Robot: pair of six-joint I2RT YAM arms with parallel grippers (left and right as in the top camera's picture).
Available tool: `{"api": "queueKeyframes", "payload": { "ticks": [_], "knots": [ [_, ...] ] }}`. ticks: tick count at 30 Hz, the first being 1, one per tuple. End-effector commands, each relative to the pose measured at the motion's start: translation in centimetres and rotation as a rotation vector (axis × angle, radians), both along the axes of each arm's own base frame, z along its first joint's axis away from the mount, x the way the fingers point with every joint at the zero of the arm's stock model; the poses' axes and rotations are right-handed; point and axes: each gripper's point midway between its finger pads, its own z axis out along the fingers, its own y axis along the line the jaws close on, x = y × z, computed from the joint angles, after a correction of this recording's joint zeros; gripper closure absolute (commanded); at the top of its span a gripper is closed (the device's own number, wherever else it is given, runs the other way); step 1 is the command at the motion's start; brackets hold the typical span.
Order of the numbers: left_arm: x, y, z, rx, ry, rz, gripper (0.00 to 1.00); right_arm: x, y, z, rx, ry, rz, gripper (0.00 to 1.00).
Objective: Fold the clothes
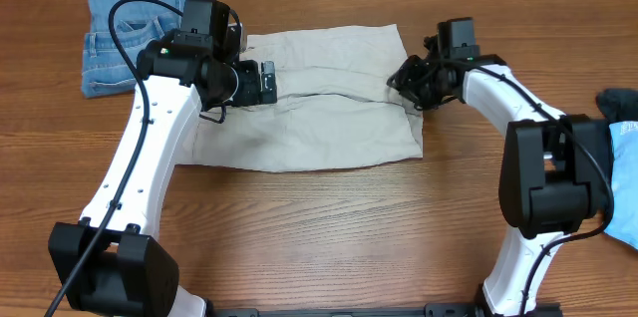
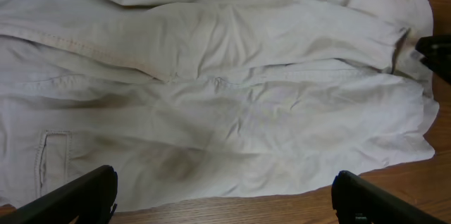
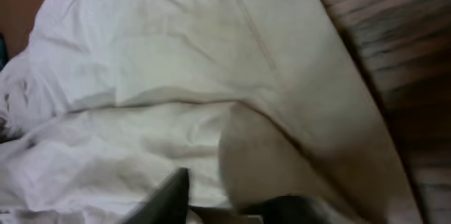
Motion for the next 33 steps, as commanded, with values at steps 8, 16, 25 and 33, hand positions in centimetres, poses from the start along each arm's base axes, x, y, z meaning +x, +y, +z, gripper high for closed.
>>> {"api": "queueKeyframes", "payload": {
  "ticks": [8, 16, 25, 33],
  "knots": [
    [0.1, 0.4, -0.3, 0.008, 0.007, 0.021, 0.0, 6.2, 0.1, 9.6, 0.233, -0.201, -0.018, 0.96],
    [0.2, 0.4, -0.3, 0.008, 0.006, 0.022, 0.0, 10.4, -2.9, 11.5, 0.168, -0.319, -0.238, 0.96],
    [0.3, 0.4, -0.2, 0.007, -0.001, 0.022, 0.0, 12.9, -5.6, 7.7, 0.035, -0.365, -0.35, 0.96],
    [0.2, 0.4, -0.2, 0.007, 0.004, 0.022, 0.0, 9.2, -11.5, 8.4, -0.227, -0.232, -0.309, 0.0]
  ]
}}
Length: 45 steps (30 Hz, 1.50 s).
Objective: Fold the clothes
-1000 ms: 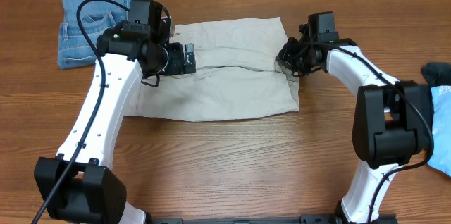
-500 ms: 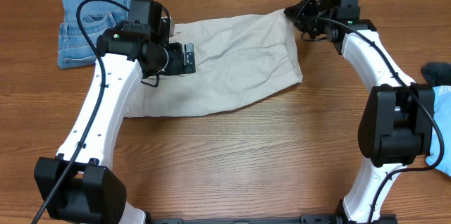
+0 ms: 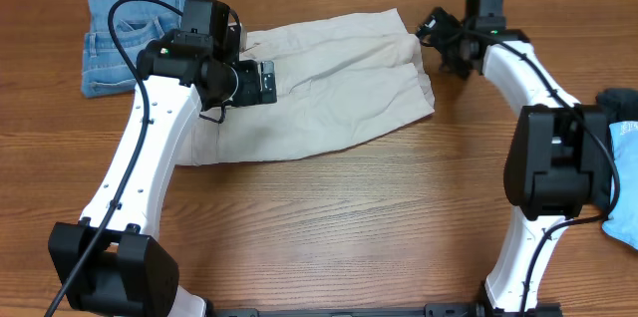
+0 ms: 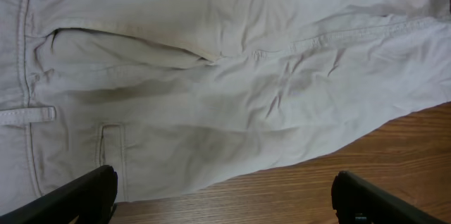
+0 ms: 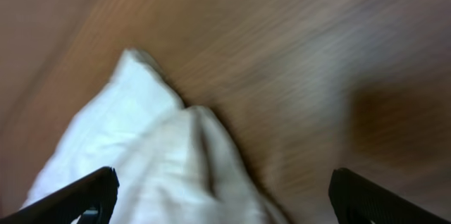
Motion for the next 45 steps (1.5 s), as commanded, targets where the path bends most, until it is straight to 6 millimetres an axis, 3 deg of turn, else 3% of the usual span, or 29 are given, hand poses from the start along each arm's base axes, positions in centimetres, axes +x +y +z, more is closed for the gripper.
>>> {"api": "queueKeyframes", "payload": {
  "ticks": [1, 3, 4, 5, 6, 9, 10, 15, 16, 18, 22, 27, 31, 36, 43, 45],
  "knots": [
    [0.2, 0.3, -0.2, 0.001, 0.006, 0.019, 0.0, 0.3, -1.2, 7.8, -0.057, -0.102, 0.068, 0.0],
    [0.2, 0.3, -0.2, 0.001, 0.006, 0.019, 0.0, -2.6, 2.0, 9.7, 0.005, -0.079, 0.285, 0.04],
    [0.1, 0.3, -0.2, 0.002, 0.007, 0.019, 0.0, -3.7, 2.9, 9.5, 0.025, -0.049, 0.337, 0.16],
    [0.1, 0.3, -0.2, 0.002, 0.007, 0.019, 0.0, -5.2, 3.8, 8.7, 0.058, 0.013, 0.364, 0.46],
    [0.1, 0.3, -0.2, 0.002, 0.007, 0.019, 0.0, -6.0, 4.2, 7.8, 0.059, 0.047, 0.381, 0.62],
    [-0.1, 0.2, -0.3, 0.0, 0.016, 0.018, 0.0, -7.3, 5.8, 5.1, 0.062, 0.091, 0.419, 0.89],
    [-0.2, 0.3, -0.4, 0.001, 0.022, 0.018, 0.0, -7.7, 6.6, 4.2, 0.062, 0.097, 0.435, 0.92],
    [-0.5, 0.3, -0.5, 0.004, 0.036, 0.018, 0.0, -7.4, 8.5, 1.4, 0.057, 0.088, 0.474, 0.95],
    [-0.5, 0.3, -0.5, 0.004, 0.037, 0.018, 0.0, -7.2, 9.0, 0.1, 0.057, 0.097, 0.484, 0.96],
    [-0.5, 0.3, -0.5, 0.004, 0.037, 0.018, 0.0, -6.8, 9.0, -1.2, 0.049, 0.103, 0.481, 0.96],
    [-0.6, 0.3, -0.5, 0.004, 0.039, 0.018, 0.0, -7.0, 7.3, -4.1, -0.035, 0.169, 0.434, 0.96],
    [-0.9, 0.4, -0.6, 0.007, 0.052, 0.018, 0.0, -7.3, 4.2, -5.4, -0.185, 0.236, 0.328, 0.96],
    [-1.0, 0.4, -0.7, 0.007, 0.055, 0.018, 0.0, -8.4, 3.9, -8.6, -0.188, 0.318, 0.333, 0.96],
    [-1.1, 0.4, -0.7, 0.008, 0.063, 0.018, 0.0, -10.2, 3.7, -9.9, -0.171, 0.407, 0.307, 0.96],
    [-1.2, 0.4, -0.7, 0.009, 0.066, 0.018, 0.0, -15.4, 2.3, -10.1, -0.136, 0.665, 0.074, 0.96],
    [-1.3, 0.4, -0.8, 0.009, 0.071, 0.018, 0.0, -17.8, 0.9, -9.4, -0.192, 0.768, -0.037, 0.96]
  ]
}}
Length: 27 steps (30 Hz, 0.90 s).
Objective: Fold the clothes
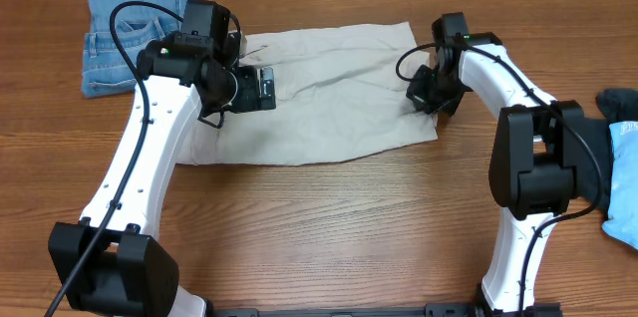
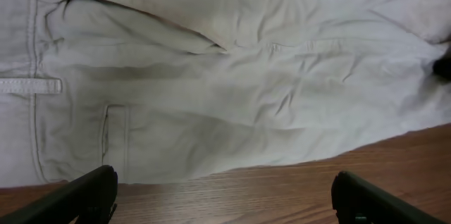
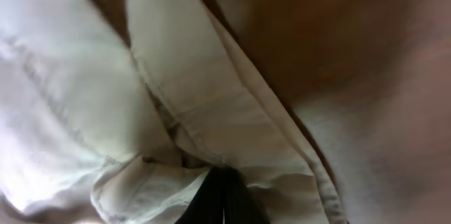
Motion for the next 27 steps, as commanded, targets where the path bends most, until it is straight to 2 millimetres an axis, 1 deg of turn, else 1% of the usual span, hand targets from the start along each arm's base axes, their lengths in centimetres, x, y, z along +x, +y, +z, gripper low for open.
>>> {"api": "queueKeyframes", "payload": {
  "ticks": [1, 3, 6, 8, 9, 10, 12, 13, 14, 15, 16, 17, 18, 19, 20, 21, 22, 23, 24, 25, 26, 27],
  "knots": [
    [-0.1, 0.2, -0.3, 0.001, 0.017, 0.018, 0.0, -5.6, -3.3, -3.0, -0.19, 0.233, -0.123, 0.96],
    [-0.1, 0.2, -0.3, 0.001, 0.018, 0.018, 0.0, -6.6, -4.3, -1.5, -0.246, 0.255, -0.153, 0.96],
    [-0.5, 0.3, -0.2, 0.003, 0.027, 0.018, 0.0, -7.1, -5.9, 1.5, -0.306, 0.234, -0.185, 0.96],
    [-0.4, 0.3, 0.3, 0.0, 0.011, 0.018, 0.0, -7.7, -7.3, 4.3, -0.321, 0.208, -0.214, 0.96],
    [-0.3, 0.3, 0.5, -0.002, -0.001, 0.018, 0.0, -8.1, -7.9, 5.4, -0.337, 0.203, -0.224, 0.96],
    [0.1, 0.1, 1.0, -0.015, -0.025, 0.016, 0.01, -8.7, -9.2, 7.4, -0.366, 0.183, -0.243, 0.96],
    [0.9, -1.4, 1.8, -0.093, -0.064, -0.013, 0.06, -8.5, -10.1, 9.7, -0.358, 0.114, -0.258, 0.96],
    [1.4, -2.3, 2.3, -0.144, -0.086, -0.034, 0.12, -8.3, -10.5, 10.8, -0.351, 0.076, -0.266, 0.96],
    [1.6, -3.0, 2.7, -0.185, -0.1, -0.052, 0.15, -8.0, -10.8, 11.7, -0.346, 0.04, -0.258, 0.96],
    [1.8, -3.9, 3.2, -0.227, -0.115, -0.074, 0.21, -7.6, -11.1, 13.2, -0.334, -0.002, -0.228, 0.9],
    [2.0, -4.2, 3.3, -0.231, -0.128, -0.083, 0.31, -7.1, -10.5, 14.5, -0.288, -0.045, -0.185, 0.85],
    [2.1, -4.4, 3.3, -0.228, -0.133, -0.088, 0.39, -6.6, -9.3, 15.3, -0.222, -0.078, -0.129, 0.84],
    [2.2, -4.9, 3.1, -0.222, -0.133, -0.097, 0.58, -5.3, -5.3, 17.2, -0.019, -0.185, 0.09, 0.78],
    [2.3, -4.9, 2.6, -0.21, -0.125, -0.094, 0.67, -5.0, -3.5, 17.9, 0.072, -0.229, 0.169, 0.75],
    [2.6, -4.4, 1.7, -0.179, -0.109, -0.068, 0.76, -4.9, -1.6, 18.5, 0.163, -0.265, 0.242, 0.74],
    [2.8, -3.7, -0.1, -0.131, -0.067, -0.028, 0.84, -5.0, 0.1, 18.7, 0.234, -0.28, 0.311, 0.74],
    [3.0, -3.8, -1.9, -0.128, -0.02, -0.025, 0.88, -5.1, 0.5, 18.6, 0.237, -0.276, 0.323, 0.76],
    [3.1, -4.3, -3.8, -0.148, 0.03, -0.034, 0.91, -5.0, 0.9, 18.4, 0.238, -0.275, 0.335, 0.82],
    [3.4, -4.6, -6.0, -0.152, 0.075, -0.034, 0.96, -4.6, 1.8, 18.1, 0.242, -0.279, 0.349, 0.9],
    [3.5, -4.6, -7.3, -0.147, 0.099, -0.031, 0.96, -4.3, 2.4, 17.9, 0.245, -0.287, 0.346, 0.94],
    [3.7, -4.5, -9.3, -0.136, 0.136, -0.026, 0.96, -4.0, 3.1, 17.3, 0.248, -0.294, 0.346, 0.95],
    [3.7, -4.3, -10.0, -0.127, 0.149, -0.02, 0.96, -4.0, 3.4, 16.9, 0.25, -0.292, 0.346, 0.96]
  ]
}}
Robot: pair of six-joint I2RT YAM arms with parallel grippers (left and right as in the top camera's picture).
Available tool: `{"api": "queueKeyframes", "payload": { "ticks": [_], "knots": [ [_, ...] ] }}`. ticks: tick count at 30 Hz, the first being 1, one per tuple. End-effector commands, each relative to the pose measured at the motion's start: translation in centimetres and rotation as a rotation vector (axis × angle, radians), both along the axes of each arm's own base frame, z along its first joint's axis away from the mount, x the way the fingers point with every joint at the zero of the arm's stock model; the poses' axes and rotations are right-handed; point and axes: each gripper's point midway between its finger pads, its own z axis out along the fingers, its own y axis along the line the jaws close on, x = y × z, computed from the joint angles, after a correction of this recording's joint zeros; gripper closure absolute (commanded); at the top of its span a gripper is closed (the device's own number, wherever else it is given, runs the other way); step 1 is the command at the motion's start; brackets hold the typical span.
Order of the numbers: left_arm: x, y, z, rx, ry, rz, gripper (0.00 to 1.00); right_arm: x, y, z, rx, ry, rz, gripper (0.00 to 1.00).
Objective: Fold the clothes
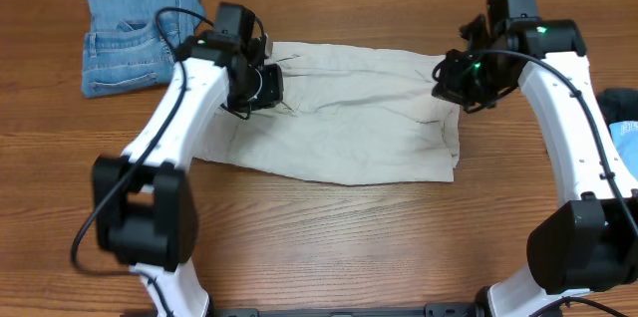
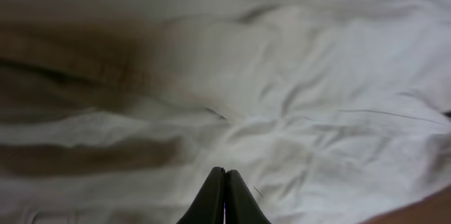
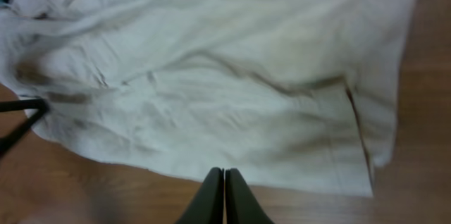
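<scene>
Beige shorts [image 1: 349, 128] lie spread flat across the middle of the wooden table [image 1: 319, 247]; they fill the left wrist view [image 2: 317, 76] and most of the right wrist view [image 3: 211, 76]. My left gripper [image 1: 267, 86] sits low over their upper left part, fingers [image 2: 225, 172] shut together with no cloth showing between them. My right gripper [image 1: 446, 83] hangs above the shorts' right end, also shut [image 3: 224, 172] and holding nothing.
Folded blue jeans [image 1: 135, 33] lie at the back left corner, just behind the left arm. A light blue garment [image 1: 623, 148] with a dark piece above it lies at the right edge. Bare wood runs along the front of the table.
The left gripper was open over the shorts' waist side and is now shut, closer to the cloth. The right gripper has let go of the right edge and stands higher. The shorts reach further right.
First the right gripper was at the shorts' right end, the left one open over their left part. Then the right was open at the far right corner. Then it was shut on the right edge. Now both grippers are shut and empty, the shorts flatter and longer.
</scene>
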Motion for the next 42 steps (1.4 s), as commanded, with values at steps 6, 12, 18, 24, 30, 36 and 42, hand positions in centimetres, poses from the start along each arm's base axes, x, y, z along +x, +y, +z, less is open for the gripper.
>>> {"api": "queueKeyframes", "payload": {
  "ticks": [6, 12, 18, 24, 30, 36, 42],
  "knots": [
    [0.5, 2.8, -5.4, 0.035, 0.117, 0.07, 0.96, -0.2, 1.4, -6.8, 0.018, 0.024, -0.028, 0.94],
    [1.2, 7.2, -7.3, 0.156, 0.128, 0.15, 0.96, -0.2, 0.8, -12.9, -0.011, 0.066, -0.087, 0.91],
    [1.7, 11.9, -7.4, 0.42, 0.085, 0.208, 0.93, -1.3, -1.3, -19.2, -0.14, 0.21, -0.137, 0.92],
    [1.7, 14.9, -7.0, 0.544, 0.072, 0.252, 0.93, -1.5, -3.9, -21.0, -0.181, 0.26, -0.238, 0.95],
    [1.9, 16.5, -4.9, 0.566, 0.046, 0.289, 0.95, -1.7, -7.4, -20.2, -0.203, 0.301, -0.316, 0.96],
    [3.1, 16.5, 5.1, 0.523, -0.19, 0.358, 0.79, 1.4, -9.1, -10.8, -0.24, 0.176, -0.35, 0.96],
    [5.2, 3.9, 8.4, -0.028, -0.31, 0.126, 0.78, 5.2, -0.2, -3.0, 0.113, -0.094, -0.044, 0.69]
  ]
}}
